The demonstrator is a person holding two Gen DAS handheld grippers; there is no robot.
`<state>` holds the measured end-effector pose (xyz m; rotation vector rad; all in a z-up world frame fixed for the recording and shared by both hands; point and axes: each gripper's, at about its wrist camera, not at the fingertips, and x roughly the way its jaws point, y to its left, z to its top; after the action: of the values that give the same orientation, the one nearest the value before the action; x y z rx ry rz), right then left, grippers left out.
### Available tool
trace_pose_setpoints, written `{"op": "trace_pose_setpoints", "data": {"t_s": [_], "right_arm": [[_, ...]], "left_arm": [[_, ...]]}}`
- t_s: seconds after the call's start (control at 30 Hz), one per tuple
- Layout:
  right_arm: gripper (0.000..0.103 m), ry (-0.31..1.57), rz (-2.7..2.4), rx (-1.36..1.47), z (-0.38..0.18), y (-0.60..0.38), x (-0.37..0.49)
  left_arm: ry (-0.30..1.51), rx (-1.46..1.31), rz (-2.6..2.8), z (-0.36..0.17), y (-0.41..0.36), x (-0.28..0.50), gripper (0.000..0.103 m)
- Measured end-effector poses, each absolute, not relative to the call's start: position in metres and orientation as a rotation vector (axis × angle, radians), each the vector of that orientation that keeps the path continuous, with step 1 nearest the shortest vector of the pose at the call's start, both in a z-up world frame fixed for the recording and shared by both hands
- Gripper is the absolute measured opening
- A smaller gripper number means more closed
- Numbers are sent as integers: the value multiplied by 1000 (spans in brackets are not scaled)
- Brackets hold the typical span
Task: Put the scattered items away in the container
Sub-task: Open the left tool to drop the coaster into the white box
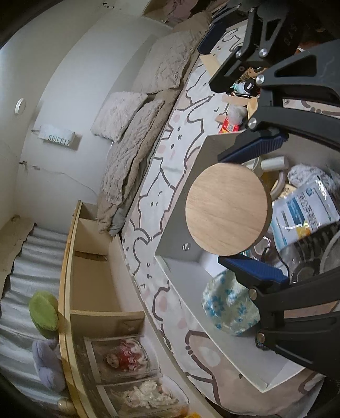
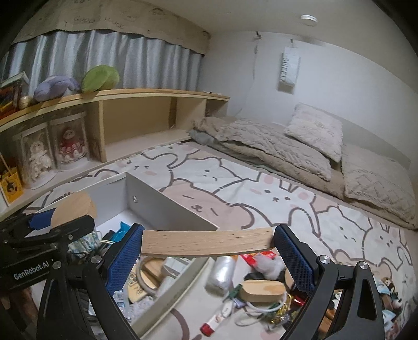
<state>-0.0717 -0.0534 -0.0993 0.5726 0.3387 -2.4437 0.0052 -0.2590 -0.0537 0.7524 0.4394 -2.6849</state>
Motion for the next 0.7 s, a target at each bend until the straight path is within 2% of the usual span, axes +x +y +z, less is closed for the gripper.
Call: {"op": "trace_pose_setpoints", "data": {"t_s": [0.6, 0.67, 0.7], "right_arm": [[99, 515, -2322, 571, -113, -94, -58], [99, 518, -2317, 579, -115, -96, -59], [99, 519, -2315, 583, -116, -96, -59]], "left_arm": [[488, 783, -2558, -70, -295, 15, 69], [501, 784, -2535, -72, -298, 16, 77], [504, 777, -2531, -72, -299, 17, 85]]}}
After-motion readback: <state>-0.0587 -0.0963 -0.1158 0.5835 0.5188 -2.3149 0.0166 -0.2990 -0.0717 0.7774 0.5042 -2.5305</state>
